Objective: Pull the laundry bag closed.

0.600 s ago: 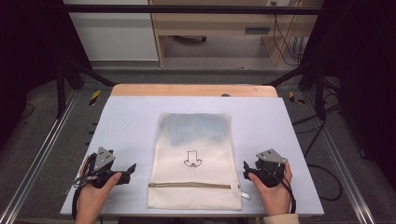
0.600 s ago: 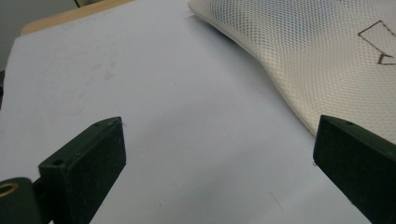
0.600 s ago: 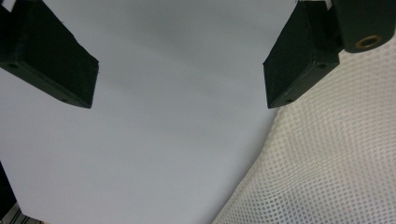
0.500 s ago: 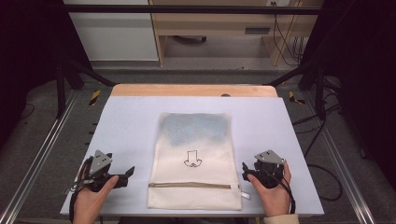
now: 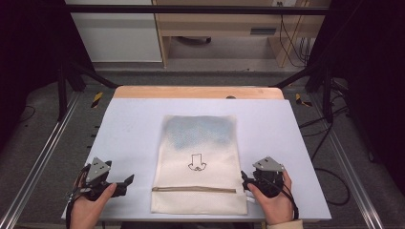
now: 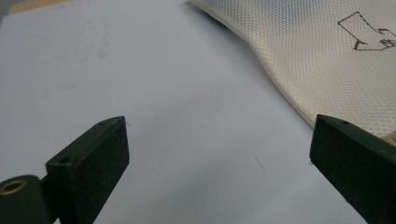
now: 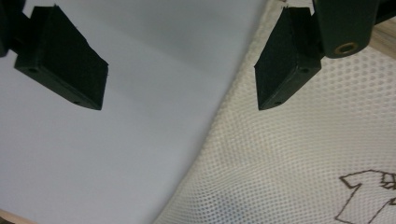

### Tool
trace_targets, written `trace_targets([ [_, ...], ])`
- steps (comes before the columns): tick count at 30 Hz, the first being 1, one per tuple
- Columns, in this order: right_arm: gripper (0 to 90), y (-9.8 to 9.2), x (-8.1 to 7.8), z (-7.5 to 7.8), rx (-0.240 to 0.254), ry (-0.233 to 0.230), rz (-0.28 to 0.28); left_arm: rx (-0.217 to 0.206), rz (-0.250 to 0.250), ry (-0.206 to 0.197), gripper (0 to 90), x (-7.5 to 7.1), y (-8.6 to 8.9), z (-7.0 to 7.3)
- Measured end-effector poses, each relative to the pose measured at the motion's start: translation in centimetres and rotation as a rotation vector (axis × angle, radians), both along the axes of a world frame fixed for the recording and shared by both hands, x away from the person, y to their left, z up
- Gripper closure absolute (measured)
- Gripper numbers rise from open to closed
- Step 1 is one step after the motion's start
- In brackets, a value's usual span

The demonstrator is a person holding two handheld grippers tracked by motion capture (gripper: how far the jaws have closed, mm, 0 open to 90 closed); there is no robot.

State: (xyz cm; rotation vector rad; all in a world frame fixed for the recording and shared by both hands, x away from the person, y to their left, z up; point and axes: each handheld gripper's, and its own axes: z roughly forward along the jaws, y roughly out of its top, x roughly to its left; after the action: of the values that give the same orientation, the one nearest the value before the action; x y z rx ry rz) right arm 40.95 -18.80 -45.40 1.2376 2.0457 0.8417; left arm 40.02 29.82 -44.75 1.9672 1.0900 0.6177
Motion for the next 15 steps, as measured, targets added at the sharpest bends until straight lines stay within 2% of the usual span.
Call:
trace_targets([
  [3,16.6,1.0,0.0,-0.2,-0.021,0.016,0.034,-0.023,-0.002,0.008,4.5,0.2,-0.1,0.0],
  [5,16.5,1.6,0.0,-0.3,-0.037,0.021,0.057,-0.011,0.004,0.004,4.5,0.4,0.0,0.0],
  [7,16.5,2.3,-0.2,-0.2,-0.035,0.022,0.075,-0.019,0.014,0.007,4.5,0.5,0.1,-0.1],
  [12,20.0,4.3,-0.4,0.8,-0.049,0.015,0.158,-0.03,0.018,0.017,4.7,0.5,0.3,-0.2],
  [15,21.6,5.7,-0.3,1.3,-0.072,0.03,0.211,-0.025,0.013,0.017,4.9,0.6,0.3,-0.2],
])
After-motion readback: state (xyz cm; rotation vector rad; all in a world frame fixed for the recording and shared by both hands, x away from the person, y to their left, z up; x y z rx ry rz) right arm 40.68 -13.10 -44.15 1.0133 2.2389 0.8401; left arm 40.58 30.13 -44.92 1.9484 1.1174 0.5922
